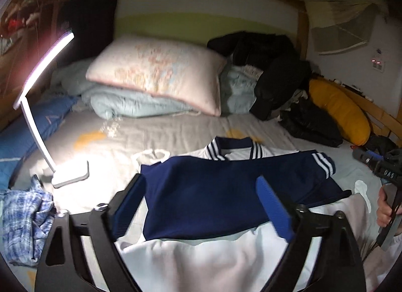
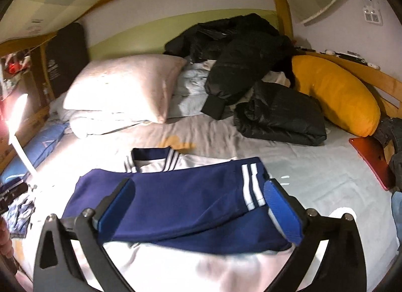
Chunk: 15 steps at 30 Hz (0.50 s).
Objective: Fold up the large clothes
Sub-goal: 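Release the sleeve and lift both tools above the folded jacket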
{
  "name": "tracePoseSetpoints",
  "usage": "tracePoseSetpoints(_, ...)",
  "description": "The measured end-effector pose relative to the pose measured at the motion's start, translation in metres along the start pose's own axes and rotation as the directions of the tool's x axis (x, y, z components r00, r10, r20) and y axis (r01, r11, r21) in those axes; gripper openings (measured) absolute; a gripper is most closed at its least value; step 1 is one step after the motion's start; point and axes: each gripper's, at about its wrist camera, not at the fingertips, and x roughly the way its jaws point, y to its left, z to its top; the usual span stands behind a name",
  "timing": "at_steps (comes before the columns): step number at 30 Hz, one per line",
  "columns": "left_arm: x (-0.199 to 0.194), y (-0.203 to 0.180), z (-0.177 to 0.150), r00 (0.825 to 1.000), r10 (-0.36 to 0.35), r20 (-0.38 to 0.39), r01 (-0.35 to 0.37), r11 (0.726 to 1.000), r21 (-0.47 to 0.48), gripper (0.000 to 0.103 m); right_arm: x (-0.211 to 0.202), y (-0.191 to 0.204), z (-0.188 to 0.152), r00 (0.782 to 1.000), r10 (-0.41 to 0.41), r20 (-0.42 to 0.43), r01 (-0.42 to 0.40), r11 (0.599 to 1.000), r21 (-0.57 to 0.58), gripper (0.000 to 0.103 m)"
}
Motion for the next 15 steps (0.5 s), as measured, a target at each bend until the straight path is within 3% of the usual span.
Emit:
tracePoseSetpoints(1, -0.006, -0.002, -0.003, 1.0, 0.008, 0.015, -0.008, 1.0, 0.007, 0.102, -0.004, 0.003, -0.003, 1.0, -0.001, 0.004, 0.001, 1.0, -0.011, 0.103)
tracePoseSetpoints(7, -0.018, -0.011, -0.019, 0.999, -0.001, 0.033, 0.0, 0.999, 0.047, 0.103, -0.012, 0.013, -0.028, 0.995, 0.077, -0.065, -0.079, 0.996, -0.03, 0.103)
tracePoseSetpoints(15, -0.016, -0.012, -0.028, 1.0, -0.002, 0.016, 0.001, 0.999, 0.047, 0.103, -0.014, 0.018, -0.043, 0.998, 0.01, -0.06, -0.015, 0.997, -0.078, 0.103)
